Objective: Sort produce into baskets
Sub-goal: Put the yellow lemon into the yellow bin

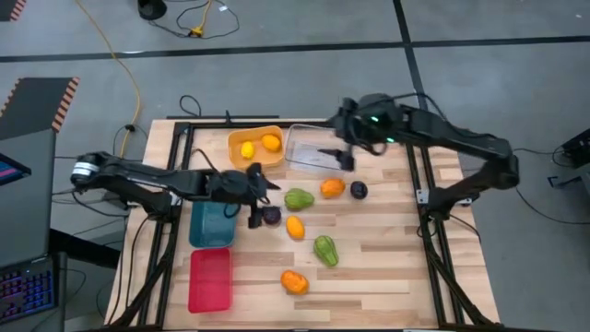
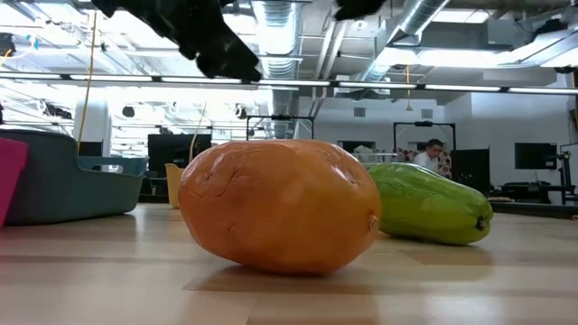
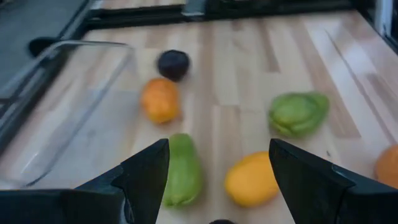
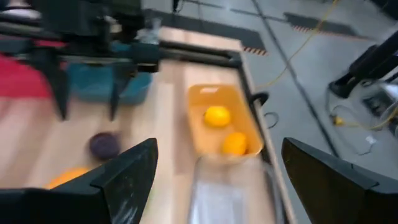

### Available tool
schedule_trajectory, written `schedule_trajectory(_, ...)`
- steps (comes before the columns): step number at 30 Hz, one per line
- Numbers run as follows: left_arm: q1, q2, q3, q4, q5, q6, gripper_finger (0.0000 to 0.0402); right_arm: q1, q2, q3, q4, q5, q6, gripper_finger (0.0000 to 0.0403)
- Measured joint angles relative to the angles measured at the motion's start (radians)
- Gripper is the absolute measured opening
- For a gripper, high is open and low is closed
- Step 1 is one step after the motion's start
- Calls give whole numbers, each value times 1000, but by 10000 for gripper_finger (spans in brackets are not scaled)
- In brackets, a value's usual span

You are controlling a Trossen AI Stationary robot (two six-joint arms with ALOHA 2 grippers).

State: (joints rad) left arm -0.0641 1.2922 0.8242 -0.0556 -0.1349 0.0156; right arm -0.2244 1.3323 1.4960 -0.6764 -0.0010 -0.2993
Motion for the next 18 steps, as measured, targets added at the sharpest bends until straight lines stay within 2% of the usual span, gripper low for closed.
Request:
schedule_trajectory(7,-58,226,179,-77,-1,76,265,111,-207,-260,19,-3,152,368)
schedule_trajectory(12,-75,389,363,-291,-2,169,265,182,-324,-443,141,-1,248,368)
schedule_trajectory(18,-80,555,558,-559,-2,243,264,234,-394,-566,203,0,312,368)
